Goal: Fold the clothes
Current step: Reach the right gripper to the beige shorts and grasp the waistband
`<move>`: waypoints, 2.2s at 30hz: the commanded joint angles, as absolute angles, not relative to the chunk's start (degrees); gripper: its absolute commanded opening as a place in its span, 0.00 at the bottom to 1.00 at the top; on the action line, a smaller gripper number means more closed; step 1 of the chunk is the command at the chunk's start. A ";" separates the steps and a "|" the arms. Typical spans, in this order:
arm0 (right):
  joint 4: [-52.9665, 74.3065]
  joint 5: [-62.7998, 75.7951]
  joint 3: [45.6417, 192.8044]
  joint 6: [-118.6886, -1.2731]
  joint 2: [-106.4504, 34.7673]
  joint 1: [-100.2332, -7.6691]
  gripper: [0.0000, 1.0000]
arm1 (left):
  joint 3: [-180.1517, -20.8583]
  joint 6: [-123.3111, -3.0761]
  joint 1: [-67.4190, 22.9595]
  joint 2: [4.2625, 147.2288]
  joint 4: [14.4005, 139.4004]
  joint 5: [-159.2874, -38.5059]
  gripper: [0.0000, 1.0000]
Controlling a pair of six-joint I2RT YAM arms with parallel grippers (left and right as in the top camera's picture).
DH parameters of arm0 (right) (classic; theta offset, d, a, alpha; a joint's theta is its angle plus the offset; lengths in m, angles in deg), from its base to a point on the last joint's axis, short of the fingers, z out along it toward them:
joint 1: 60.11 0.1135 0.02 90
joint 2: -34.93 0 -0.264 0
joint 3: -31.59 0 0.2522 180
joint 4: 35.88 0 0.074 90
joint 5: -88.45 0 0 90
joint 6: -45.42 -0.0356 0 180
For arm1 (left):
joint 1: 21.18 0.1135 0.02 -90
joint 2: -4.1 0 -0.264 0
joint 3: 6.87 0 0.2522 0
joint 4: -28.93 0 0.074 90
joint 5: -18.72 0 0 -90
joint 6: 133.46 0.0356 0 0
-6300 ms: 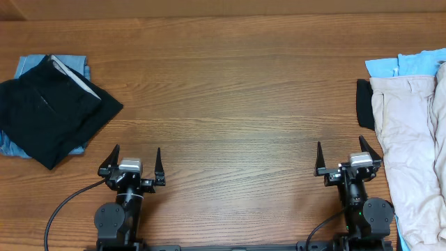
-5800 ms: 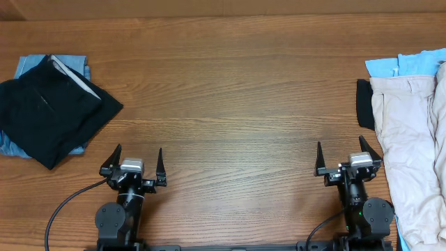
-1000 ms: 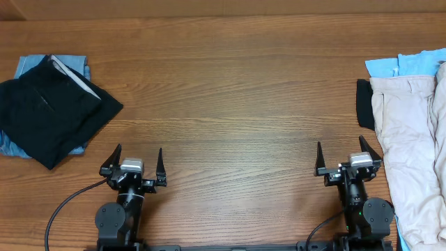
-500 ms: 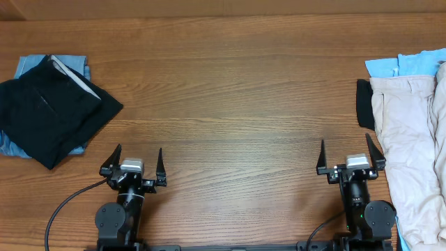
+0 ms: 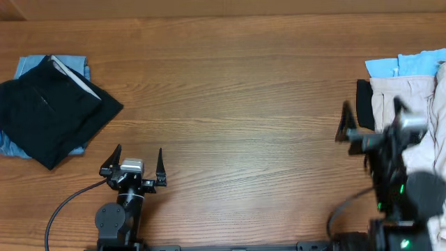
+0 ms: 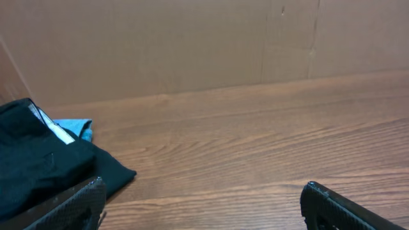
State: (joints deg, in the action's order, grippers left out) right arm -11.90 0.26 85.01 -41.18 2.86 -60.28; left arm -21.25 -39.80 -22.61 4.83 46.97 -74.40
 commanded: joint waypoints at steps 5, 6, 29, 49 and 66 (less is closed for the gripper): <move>-9.49 -3.63 106.19 -41.82 -25.47 -60.17 1.00 | -20.97 -38.29 -22.81 4.42 46.95 -73.83 1.00; -9.56 -3.68 106.21 -41.60 -27.31 -60.19 1.00 | -20.95 -38.29 -22.81 4.42 46.92 -73.83 1.00; 18.33 -13.10 141.75 -38.12 -83.39 -76.58 0.73 | -20.95 -38.29 -22.81 4.42 46.95 -73.83 1.00; 10.68 -15.52 140.54 -34.04 -94.21 -76.72 0.46 | -20.97 -38.29 -22.81 4.42 46.95 -73.83 1.00; 8.10 -16.55 140.68 -34.08 -94.21 -76.82 0.43 | -20.95 -38.29 -22.81 4.42 46.92 -73.83 1.00</move>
